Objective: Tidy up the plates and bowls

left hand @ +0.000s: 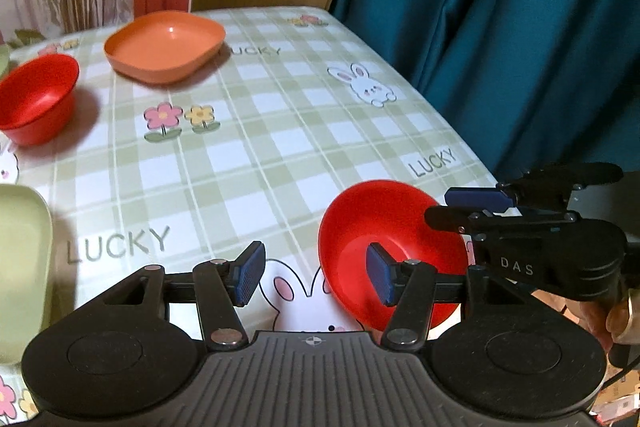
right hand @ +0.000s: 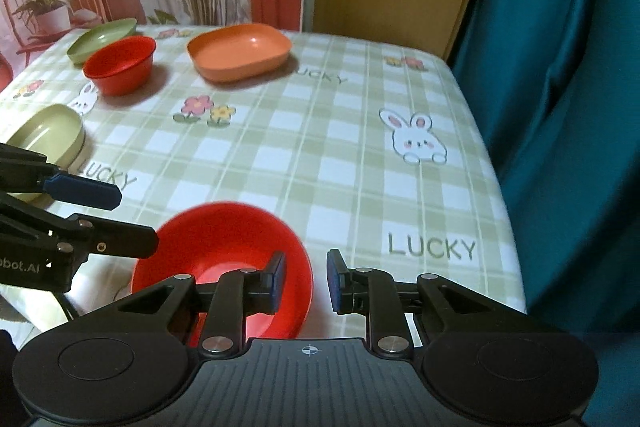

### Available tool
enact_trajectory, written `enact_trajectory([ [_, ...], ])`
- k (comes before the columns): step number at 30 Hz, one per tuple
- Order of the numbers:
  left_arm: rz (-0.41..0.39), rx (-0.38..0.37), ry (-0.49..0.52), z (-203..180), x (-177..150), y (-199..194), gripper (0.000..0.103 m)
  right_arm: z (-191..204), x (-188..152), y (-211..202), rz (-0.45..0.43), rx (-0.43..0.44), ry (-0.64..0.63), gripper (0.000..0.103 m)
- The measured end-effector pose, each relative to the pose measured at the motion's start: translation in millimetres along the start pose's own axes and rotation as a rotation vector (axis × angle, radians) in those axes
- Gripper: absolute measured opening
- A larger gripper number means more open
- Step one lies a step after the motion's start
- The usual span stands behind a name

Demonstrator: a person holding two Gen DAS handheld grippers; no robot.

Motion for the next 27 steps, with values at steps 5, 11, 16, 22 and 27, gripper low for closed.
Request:
enact_trajectory([
  [5,0.043,-0.02,-0.037,4,-6,9,0.058,-2,-9,6,0.034,0.006,0.019,0.02],
  [11,0.078,-0.052,-0.059,4,-12,16,0.047,-2,-18,9,0.064,0.02,0.046,0.02],
  [16,0.093,-0.062,-0.06,4,-15,18,0.033,-1,-22,11,0.081,0.032,0.059,0.02],
  [22,0.088,-0.072,-0.052,2,-16,18,0.011,1,-24,13,0.087,0.042,0.069,0.013],
  [27,0.074,-0.043,-0.06,6,-14,15,0.01,4,-22,14,0.074,0.049,0.085,0.009],
])
Point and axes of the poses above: each gripper's, at about its wrist camera, not at the fingertips, and y roughly the way its jaws point, z to its left, x to its top, the point moved 5 cm from there along y, roughly the way its jaws point, and after that the axes turned 12 degrees about -x, right-handed, at the moved point
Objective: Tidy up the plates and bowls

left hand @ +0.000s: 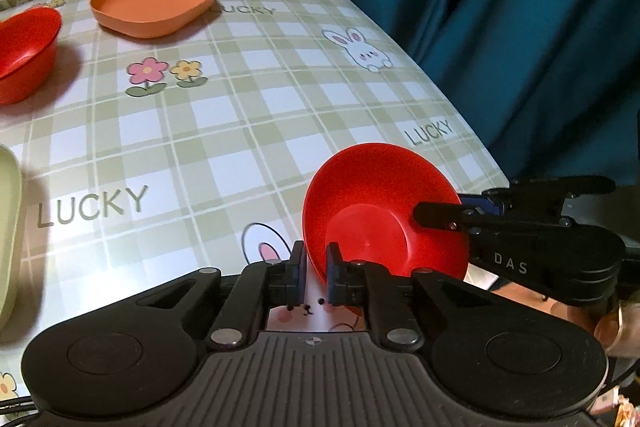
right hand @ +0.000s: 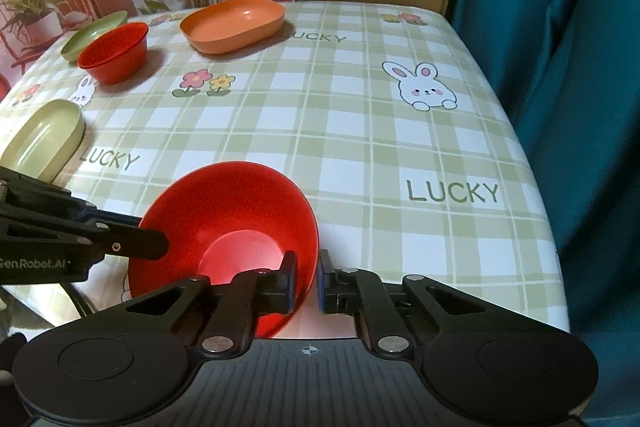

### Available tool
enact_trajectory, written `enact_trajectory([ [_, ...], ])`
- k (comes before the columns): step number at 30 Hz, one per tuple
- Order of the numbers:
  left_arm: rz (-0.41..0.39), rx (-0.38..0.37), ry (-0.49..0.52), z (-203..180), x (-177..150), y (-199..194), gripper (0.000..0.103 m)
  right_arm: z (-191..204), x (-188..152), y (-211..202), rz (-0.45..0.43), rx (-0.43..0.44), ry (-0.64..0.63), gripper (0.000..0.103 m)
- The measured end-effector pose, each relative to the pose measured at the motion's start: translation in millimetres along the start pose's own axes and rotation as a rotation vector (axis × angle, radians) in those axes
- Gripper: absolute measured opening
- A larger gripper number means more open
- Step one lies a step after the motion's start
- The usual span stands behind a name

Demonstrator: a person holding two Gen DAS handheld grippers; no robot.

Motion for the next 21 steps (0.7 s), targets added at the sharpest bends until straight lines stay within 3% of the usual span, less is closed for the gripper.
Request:
enact_trajectory([
  [8,-0.038,0.063,-0.058,23,12,-6,0.011,13,18,9,-0.022,0.025,0.037,0.006],
  [21,-0.149,0.175,-0.144,57,45,-43,0.011,55,83,11,-0.14,0.093,0.03,0.005],
])
Point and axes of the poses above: each gripper's, at about its wrist camera, not at the fingertips, and y roughly the way its jaws point, z to its left, x to its top, the point moved 5 cm from there along y, roughly the way its jaws point, and after that the axes turned 12 degrees about -x, right-handed, at the moved point
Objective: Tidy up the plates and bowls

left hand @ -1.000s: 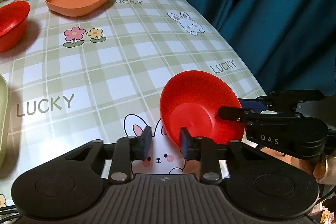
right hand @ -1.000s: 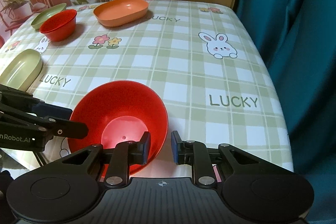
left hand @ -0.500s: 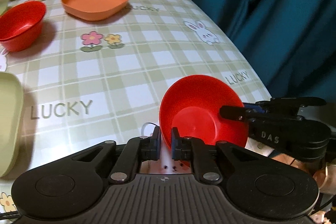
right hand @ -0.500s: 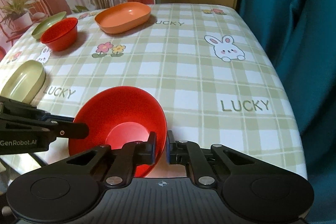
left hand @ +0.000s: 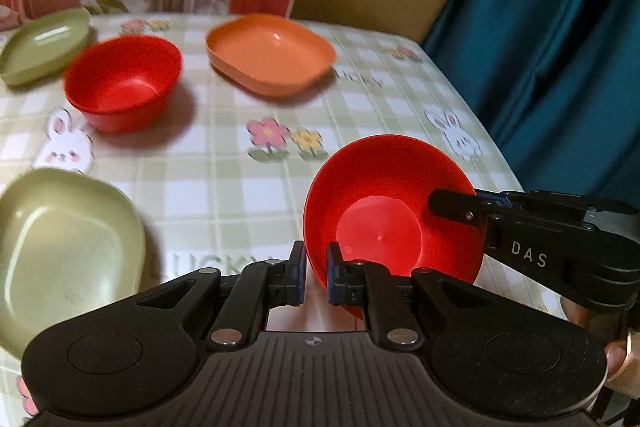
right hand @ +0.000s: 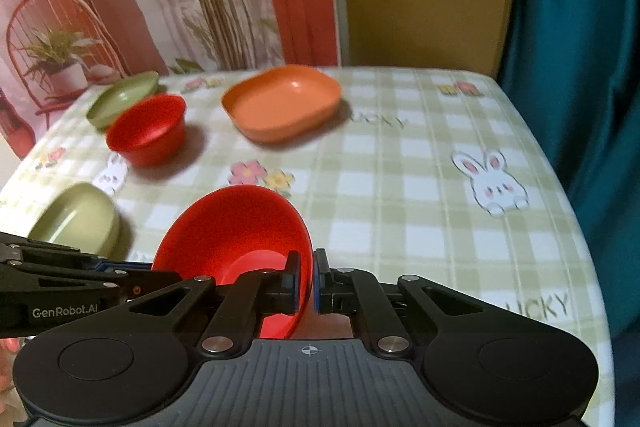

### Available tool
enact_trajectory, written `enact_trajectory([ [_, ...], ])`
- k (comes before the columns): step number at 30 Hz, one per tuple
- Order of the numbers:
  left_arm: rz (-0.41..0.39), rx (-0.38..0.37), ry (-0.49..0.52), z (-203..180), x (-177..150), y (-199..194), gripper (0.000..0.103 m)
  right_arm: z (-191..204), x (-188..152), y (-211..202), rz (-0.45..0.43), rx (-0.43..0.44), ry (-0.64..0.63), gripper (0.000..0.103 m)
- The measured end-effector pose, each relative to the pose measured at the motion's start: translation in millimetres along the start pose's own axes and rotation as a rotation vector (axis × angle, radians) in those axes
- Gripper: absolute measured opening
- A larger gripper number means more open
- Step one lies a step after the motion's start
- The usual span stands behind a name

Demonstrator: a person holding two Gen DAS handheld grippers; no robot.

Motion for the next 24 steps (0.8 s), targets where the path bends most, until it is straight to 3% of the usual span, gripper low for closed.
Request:
enact_trajectory([
  [24,-0.13,0.085,-0.059,49,48,-66,0.011,73,72,-2,-0.105,0.078,-0.028,0.006],
])
Point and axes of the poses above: each gripper's, at about its wrist camera, not at the fingertips, and y roughly the way its jaws point, z to its left, x to its top, the point moved 5 cm from there along y, roughly the way its jaws point, and after that the axes turned 12 degrees about -x, right-handed, at the moved point
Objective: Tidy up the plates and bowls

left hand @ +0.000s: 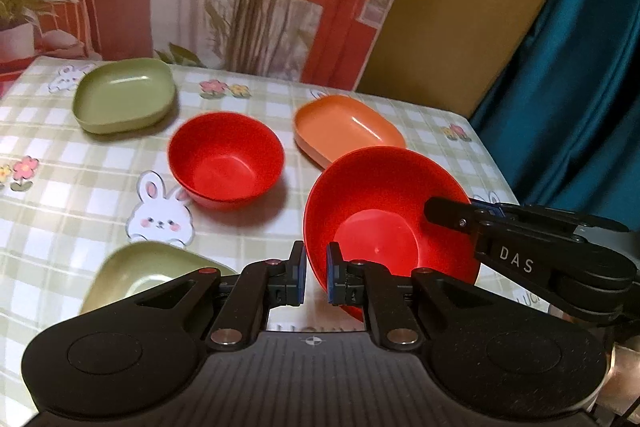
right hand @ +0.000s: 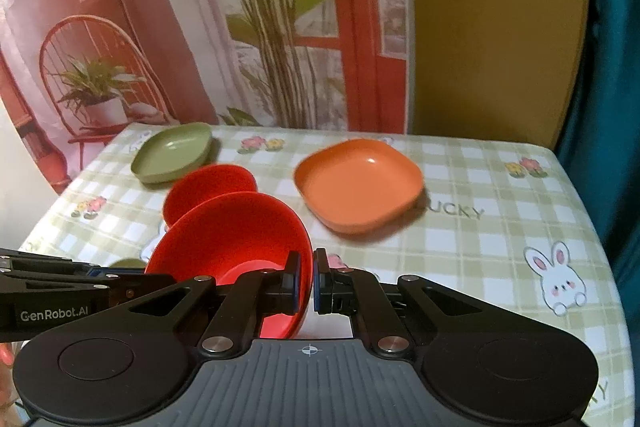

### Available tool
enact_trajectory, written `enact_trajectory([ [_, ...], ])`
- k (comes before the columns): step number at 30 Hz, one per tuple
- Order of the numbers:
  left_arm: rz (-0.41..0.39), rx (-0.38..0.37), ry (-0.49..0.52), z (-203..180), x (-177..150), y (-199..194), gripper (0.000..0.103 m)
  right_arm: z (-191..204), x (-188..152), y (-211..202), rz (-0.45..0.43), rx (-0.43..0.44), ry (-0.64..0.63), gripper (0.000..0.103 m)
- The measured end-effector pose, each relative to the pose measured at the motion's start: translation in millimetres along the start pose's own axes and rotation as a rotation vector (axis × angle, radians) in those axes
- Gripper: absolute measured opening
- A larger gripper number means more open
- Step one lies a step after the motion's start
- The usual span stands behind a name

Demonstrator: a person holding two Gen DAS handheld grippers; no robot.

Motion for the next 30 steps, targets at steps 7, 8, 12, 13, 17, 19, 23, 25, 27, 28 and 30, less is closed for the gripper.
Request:
enact_trajectory([
  [7,-0.037,0.014,-0.012,12,15,-7,0.011,20,20,8,-0.013,0.013,-0.007,0.006],
  [8,-0.041,0.012,-0.017,14,17,-7,0.011,22,21,8,-0.013,0.014,-0.009,0.006],
  [12,-0.053,0.018,-0.019,23,24,-7,0.011,30,30,15,-0.011,0.02,-0.009,0.006],
  [13,-0.052,0.022,-0.019,25,25,-7,0.011,32,31,16,-0.012,0.022,-0.008,0.006],
  [17,-0.057,0.032,-0.025,34,34,-3,0.011,42,37,22,-0.017,0.027,-0.001,0.006],
  [19,-0.062,0.03,-0.033,39,38,-1,0.011,45,40,28,-0.013,0.033,0.007,0.006],
  [23,-0.072,0.028,-0.035,50,46,3,0.011,51,46,39,-0.008,0.034,0.011,0.006],
  [25,-0.073,0.028,-0.037,56,51,8,0.011,53,50,47,-0.007,0.035,0.019,0.006],
  [27,-0.074,0.037,-0.036,62,57,12,0.011,55,55,55,-0.003,0.039,0.036,0.006],
  [28,-0.075,0.041,-0.036,66,60,14,0.011,56,58,60,-0.001,0.044,0.044,0.006],
  [30,-0.073,0.047,-0.04,73,65,19,0.011,59,62,68,0.001,0.048,0.048,0.006],
])
Point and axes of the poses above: each gripper's, at about its wrist camera, not at the fingertips, and y roughly the way its jaws point, z to its left, x to its top, the point moved 5 cm from there along y, roughly the way its jaws point, and after that the axes turned 12 degrees about -x, right-handed, at the moved point
